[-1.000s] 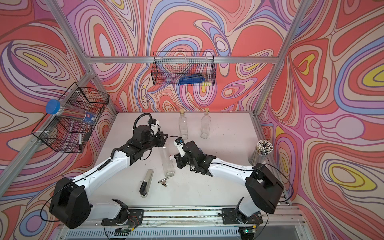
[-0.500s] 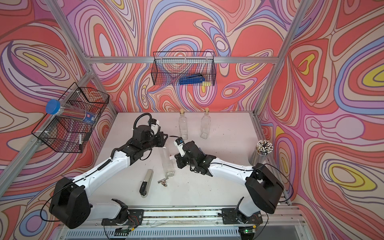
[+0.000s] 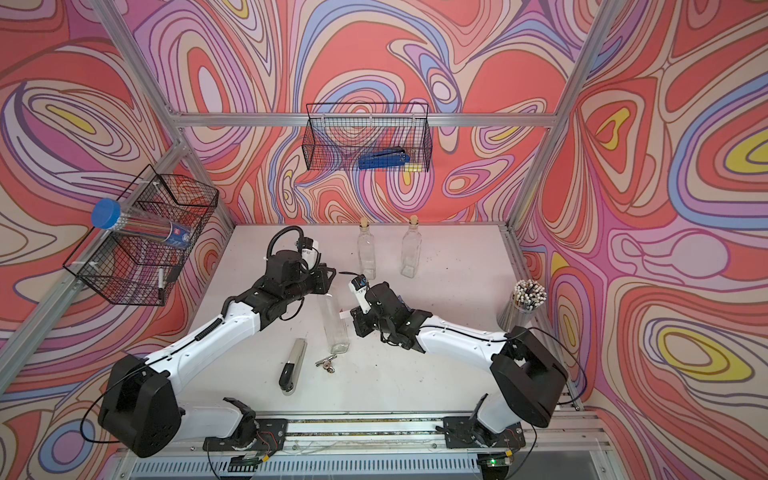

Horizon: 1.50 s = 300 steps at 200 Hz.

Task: Remove the label from the bottle
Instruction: Tear open the label from the bottle.

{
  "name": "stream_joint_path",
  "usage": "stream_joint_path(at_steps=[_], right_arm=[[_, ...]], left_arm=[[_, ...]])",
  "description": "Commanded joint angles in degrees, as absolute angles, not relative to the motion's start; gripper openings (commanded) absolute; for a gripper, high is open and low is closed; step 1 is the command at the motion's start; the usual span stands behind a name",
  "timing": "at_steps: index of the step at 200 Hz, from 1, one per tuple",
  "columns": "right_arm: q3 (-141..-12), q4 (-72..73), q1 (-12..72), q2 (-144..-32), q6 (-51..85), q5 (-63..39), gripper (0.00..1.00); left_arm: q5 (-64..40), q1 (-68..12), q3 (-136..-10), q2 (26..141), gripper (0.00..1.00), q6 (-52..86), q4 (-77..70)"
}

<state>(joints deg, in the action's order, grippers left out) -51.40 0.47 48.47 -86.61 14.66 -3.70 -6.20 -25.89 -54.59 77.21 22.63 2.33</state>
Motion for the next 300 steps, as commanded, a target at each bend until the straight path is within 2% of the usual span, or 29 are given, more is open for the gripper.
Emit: stream_joint_path(at_steps=[1, 300], right_arm=[[-51.07, -1.07, 47.92, -84.99, 14.28, -0.82, 0.0], [-50.36, -0.88, 47.82, -84.32, 14.22, 0.26, 0.0]], left_arm=[[-4.88, -25.93, -53.71, 76.11, 0.0, 18.61, 3.96], [-5.23, -26.06, -53.15, 75.54, 0.0, 18.72, 3.45]])
